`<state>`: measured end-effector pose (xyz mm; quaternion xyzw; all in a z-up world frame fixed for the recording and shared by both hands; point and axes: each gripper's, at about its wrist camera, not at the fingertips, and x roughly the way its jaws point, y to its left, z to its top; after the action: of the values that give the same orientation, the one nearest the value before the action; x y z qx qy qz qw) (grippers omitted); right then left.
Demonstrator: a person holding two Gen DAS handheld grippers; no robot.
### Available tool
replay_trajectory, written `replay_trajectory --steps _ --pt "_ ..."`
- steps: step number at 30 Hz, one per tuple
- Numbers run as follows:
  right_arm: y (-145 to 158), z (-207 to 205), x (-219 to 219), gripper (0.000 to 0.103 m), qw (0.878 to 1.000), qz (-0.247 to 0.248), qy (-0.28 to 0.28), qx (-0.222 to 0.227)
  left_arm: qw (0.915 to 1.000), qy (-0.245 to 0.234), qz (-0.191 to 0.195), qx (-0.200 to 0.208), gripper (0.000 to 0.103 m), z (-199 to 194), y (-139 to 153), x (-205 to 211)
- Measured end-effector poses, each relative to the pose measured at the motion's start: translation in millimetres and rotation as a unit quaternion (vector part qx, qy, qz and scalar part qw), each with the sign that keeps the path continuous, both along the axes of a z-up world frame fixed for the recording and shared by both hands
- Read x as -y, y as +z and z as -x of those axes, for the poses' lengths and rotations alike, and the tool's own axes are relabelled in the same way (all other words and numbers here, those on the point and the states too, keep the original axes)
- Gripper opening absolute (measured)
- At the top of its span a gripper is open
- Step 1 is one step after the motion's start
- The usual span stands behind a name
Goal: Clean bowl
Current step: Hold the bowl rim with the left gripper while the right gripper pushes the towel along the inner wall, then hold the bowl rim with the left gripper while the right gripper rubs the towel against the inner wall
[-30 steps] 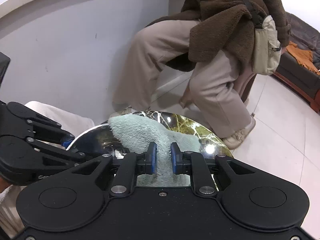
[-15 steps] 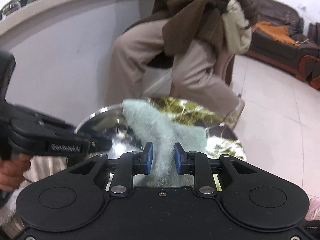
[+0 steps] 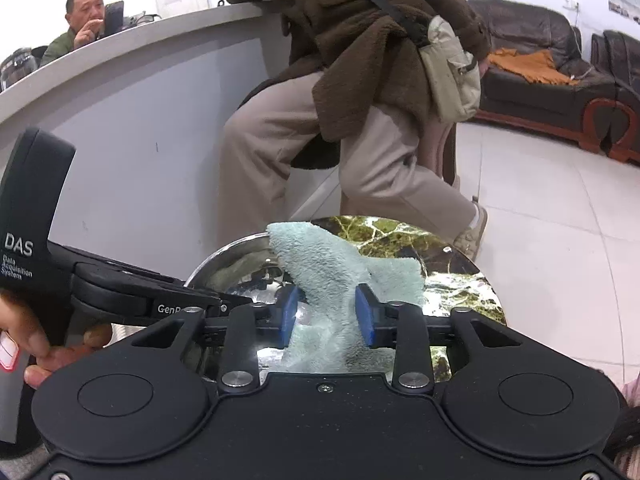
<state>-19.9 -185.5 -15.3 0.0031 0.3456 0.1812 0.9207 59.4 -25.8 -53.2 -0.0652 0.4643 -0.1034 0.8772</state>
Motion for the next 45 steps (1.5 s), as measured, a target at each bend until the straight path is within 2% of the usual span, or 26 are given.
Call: replay_trajectory --steps 12,18,22,33,45 --pt "-12.2 -9.1 -14.9 0.034 0.999 -0.011 0.003 -0.038 1.0 -0.003 0.004 -0.003 0.02 0.6 -3.7 2.0" --pt "-0.3 -1.0 -3.8 0.034 0.998 -0.049 -0.002 -0.028 1.0 -0.001 0.008 -0.003 0.02 1.5 -4.9 1.3" --pt "8.2 3.0 2.1 0.038 0.998 -0.067 -0.011 -0.016 1.0 -0.001 0.009 -0.004 0.02 2.1 -4.8 1.0" --pt "2.7 -3.8 24.7 0.038 0.996 -0.067 -0.053 -0.015 1.0 -0.004 0.008 -0.001 0.021 1.7 -7.1 -2.2" --pt "-10.1 -34.1 15.2 0.038 0.999 -0.029 -0.026 -0.034 0.9999 -0.012 0.005 0.002 0.021 4.3 -5.6 -1.0"
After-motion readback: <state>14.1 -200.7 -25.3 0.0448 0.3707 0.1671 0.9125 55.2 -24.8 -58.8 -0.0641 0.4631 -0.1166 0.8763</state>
